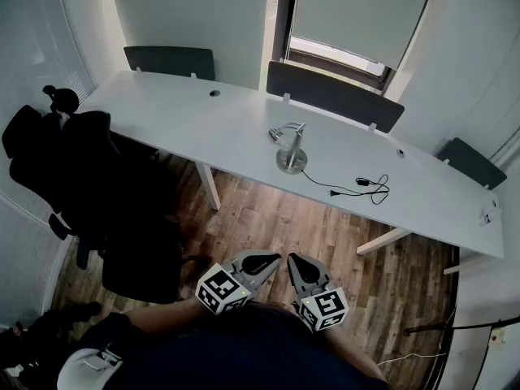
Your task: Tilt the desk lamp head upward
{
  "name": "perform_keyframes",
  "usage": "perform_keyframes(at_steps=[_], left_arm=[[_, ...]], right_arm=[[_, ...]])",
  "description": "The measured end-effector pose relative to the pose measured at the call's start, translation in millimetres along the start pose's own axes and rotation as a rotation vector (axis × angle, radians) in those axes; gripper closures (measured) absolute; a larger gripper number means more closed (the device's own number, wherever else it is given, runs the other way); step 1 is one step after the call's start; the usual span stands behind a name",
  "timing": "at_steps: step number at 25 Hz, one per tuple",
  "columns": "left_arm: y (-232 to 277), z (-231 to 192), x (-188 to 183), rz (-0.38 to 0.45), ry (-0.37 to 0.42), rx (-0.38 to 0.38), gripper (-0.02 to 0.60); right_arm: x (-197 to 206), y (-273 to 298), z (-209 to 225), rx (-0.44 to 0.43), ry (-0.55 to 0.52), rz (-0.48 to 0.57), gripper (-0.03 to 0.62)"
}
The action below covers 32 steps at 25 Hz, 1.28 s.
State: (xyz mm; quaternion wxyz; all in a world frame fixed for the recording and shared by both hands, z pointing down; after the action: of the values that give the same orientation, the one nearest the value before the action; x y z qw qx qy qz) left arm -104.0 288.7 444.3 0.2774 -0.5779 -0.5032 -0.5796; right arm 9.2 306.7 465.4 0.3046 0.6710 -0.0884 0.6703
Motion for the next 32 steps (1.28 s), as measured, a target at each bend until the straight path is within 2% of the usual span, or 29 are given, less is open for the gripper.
perform_keyframes(at_steps=[13, 20, 25, 32], left_arm=[[15.4, -7.0, -4.2, -0.005, 0.008, -0.021, 0.575], [32.0, -2.3, -10.7, 0.004, 0.005, -0.078, 0.575], [51.0, 4.8, -4.2, 0.002, -0.031, -0.137, 0.575], [74.3, -5.0, -5.8, 0.001, -0.037, -0.156, 0.575]], right_arm=[[-3.9, 6.7, 14.7, -0.027, 0.000, -0.004, 0.585], [-5.4, 0.4, 33.8, -0.086, 0.005, 0.029, 0.585], [5.6, -6.8, 57.0, -0.128, -0.001, 0.029, 0.583], [8.4, 1.1, 80.6, -0.148, 0.023, 0.020, 0.583]])
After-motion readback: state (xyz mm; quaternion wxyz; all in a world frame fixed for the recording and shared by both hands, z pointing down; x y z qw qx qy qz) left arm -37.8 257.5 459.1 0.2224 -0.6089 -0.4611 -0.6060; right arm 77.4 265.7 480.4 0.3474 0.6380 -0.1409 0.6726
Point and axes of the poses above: the fingertips, and each gripper's own axes: y forward along the fingers, z to its right, x out of its underside, the point moved 6 cm from there along -y, backward along the fingers, and after that the axes turned 6 degrees about -z, right-handed, at the moved point
